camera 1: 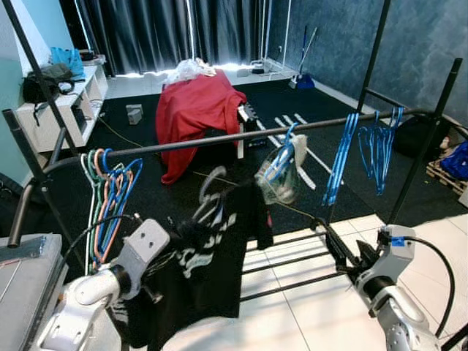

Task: Hang hanger

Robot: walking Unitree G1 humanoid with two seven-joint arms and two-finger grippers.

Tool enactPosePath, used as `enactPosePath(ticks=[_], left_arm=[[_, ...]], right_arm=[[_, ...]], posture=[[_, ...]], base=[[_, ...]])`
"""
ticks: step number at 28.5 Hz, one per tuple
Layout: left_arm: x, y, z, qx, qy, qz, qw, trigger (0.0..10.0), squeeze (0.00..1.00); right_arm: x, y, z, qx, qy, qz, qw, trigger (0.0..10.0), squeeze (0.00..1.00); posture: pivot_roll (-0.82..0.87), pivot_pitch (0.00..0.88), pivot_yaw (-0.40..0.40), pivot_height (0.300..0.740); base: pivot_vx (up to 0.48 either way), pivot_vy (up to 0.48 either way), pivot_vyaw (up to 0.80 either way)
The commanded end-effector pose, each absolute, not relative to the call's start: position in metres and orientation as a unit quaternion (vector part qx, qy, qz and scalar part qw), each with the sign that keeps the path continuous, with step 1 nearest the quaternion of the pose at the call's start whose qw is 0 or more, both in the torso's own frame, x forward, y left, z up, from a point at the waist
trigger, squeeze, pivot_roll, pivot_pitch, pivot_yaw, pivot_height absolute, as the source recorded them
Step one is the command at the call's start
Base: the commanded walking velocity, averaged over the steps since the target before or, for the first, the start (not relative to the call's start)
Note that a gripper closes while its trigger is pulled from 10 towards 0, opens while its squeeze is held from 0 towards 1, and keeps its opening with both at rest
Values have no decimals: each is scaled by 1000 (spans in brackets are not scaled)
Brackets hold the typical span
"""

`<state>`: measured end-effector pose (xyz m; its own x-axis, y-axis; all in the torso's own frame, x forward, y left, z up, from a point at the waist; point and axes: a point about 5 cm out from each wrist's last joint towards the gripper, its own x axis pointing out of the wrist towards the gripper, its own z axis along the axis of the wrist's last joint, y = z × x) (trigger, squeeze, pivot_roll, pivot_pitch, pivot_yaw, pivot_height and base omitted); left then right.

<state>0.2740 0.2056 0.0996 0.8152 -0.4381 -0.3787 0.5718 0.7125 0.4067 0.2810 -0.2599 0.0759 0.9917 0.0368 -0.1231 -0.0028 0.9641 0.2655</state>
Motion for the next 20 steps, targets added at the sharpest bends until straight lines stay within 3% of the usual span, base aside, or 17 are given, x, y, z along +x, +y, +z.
enactPosePath(ticks=[1, 4, 8, 20], left_arm=[[272, 215, 93, 276, 159, -266, 910, 10000, 0], [281, 227, 88, 270, 190, -184, 926, 10000, 0], [290, 223, 90, 261, 188, -126, 939, 10000, 0], [309, 205, 108, 232, 119, -82, 962, 10000, 0]], right_arm=[[280, -258, 72, 146, 72, 11, 987, 10000, 0], [280, -258, 72, 146, 71, 10, 987, 10000, 0], [280, -258, 72, 147, 71, 10, 987, 10000, 0], [280, -257, 72, 148, 69, 9, 986, 10000, 0]], posture=[[-90, 0, 4, 740], [-96, 0, 8, 740], [-98, 0, 9, 740], [-99, 0, 11, 740]], base=[[0, 0, 0], [0, 0, 0], [0, 0, 0], [0, 0, 0]])
